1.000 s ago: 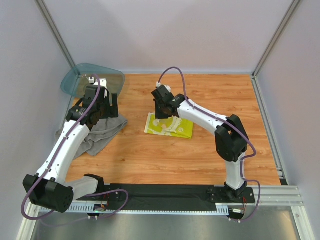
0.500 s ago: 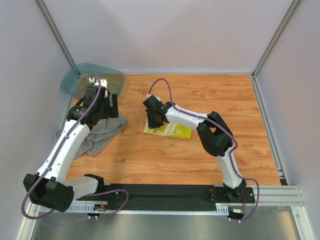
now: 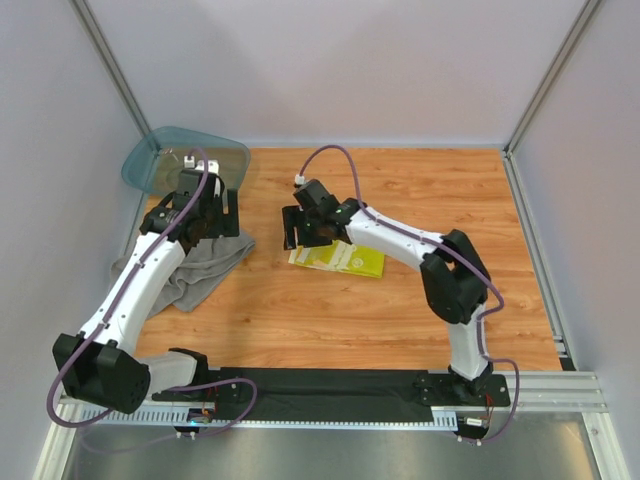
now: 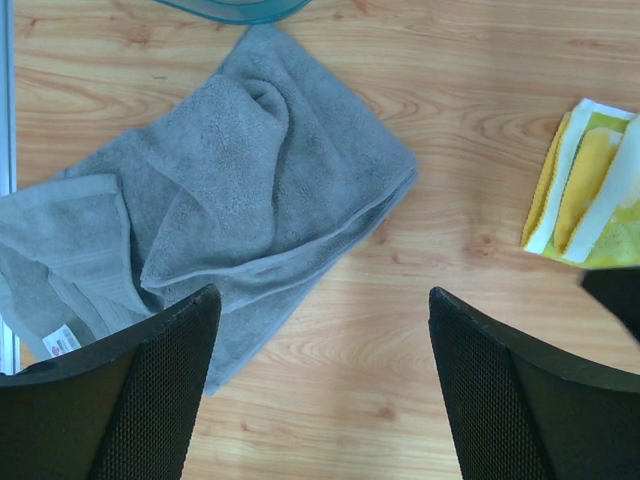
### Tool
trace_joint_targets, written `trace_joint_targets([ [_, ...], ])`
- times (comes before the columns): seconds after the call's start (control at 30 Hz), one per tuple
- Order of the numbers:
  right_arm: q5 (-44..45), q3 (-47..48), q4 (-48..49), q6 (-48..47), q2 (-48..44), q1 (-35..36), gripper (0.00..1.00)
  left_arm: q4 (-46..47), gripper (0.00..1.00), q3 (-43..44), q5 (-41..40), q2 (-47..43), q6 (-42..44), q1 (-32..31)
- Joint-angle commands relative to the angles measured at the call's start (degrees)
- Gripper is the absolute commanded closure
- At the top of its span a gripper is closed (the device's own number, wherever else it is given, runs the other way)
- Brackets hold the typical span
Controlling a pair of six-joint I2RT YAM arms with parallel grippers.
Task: Roll the towels
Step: Fold the towel
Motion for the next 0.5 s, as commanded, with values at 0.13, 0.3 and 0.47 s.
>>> trace_joint_targets([
  [0.13, 6.0, -21.2, -0.5, 2.7, -23.6, -8.3, 0.34, -0.8, 0.12, 0.7, 3.4, 2.8, -0.9, -0.7],
  [0.3, 2.5, -32.4, 0.7, 2.6, -28.9, -17.7, 0.45, -1.3, 0.12, 5.1, 5.9, 10.3, -5.3, -7.6],
  [0.47, 2.5, -35.9, -0.4, 0.6, -28.4, -21.6, 0.48, 2.8, 0.19, 9.6, 10.4, 18.1, -8.9, -11.4],
])
